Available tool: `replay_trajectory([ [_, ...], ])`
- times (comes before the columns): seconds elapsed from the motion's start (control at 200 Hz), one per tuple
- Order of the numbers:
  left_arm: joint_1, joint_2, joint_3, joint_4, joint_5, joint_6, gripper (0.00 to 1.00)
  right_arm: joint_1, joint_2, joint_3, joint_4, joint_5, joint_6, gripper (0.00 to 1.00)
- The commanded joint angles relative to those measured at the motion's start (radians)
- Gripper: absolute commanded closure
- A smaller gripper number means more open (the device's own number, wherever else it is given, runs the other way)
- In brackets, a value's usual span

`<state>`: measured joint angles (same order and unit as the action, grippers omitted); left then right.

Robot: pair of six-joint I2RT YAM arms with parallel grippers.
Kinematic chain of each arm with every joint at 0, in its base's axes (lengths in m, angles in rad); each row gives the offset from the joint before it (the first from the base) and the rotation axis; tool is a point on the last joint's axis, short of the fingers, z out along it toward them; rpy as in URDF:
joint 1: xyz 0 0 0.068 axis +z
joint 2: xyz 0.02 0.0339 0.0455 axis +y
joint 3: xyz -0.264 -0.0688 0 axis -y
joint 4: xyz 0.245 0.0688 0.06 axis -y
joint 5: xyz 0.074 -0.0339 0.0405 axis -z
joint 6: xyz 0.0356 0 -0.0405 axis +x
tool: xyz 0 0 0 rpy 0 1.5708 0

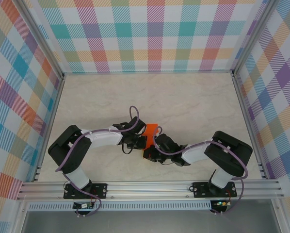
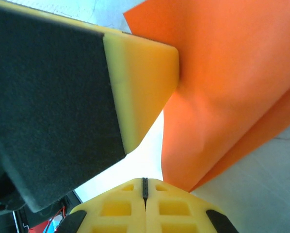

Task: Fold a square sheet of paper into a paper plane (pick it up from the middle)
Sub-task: Third fold the triangle at the center of the table.

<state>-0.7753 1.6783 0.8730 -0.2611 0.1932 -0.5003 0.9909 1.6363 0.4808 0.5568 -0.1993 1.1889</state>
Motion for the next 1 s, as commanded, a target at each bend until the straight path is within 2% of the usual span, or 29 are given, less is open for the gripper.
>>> replay_trajectory([
  [0.0, 0.002, 0.031, -0.002, -0.038, 0.015, 0.020, 1.00, 0.009, 0.046, 0.022, 0.003, -0.011, -0.020, 1.00],
  [0.215, 0.002, 0.030, 0.002, -0.043, 0.016, 0.024, 1.00, 0.009, 0.083, 0.008, 0.012, -0.009, -0.009, 1.00],
  [0.375, 0.003, 0.031, 0.005, -0.049, 0.011, 0.029, 1.00, -0.004, -0.058, 0.013, -0.110, 0.013, -0.065, 1.00],
  [0.62, 0.003, 0.033, 0.003, -0.046, 0.009, 0.026, 1.00, -0.057, -0.242, -0.018, -0.197, 0.024, -0.110, 1.00],
  [0.85, 0.002, 0.033, 0.004, -0.046, 0.015, 0.025, 1.00, -0.132, -0.181, -0.013, -0.123, -0.035, -0.108, 1.00],
  [0.995, 0.001, 0.037, 0.010, -0.050, 0.019, 0.027, 1.00, -0.143, -0.124, 0.010, -0.077, -0.068, -0.107, 1.00],
])
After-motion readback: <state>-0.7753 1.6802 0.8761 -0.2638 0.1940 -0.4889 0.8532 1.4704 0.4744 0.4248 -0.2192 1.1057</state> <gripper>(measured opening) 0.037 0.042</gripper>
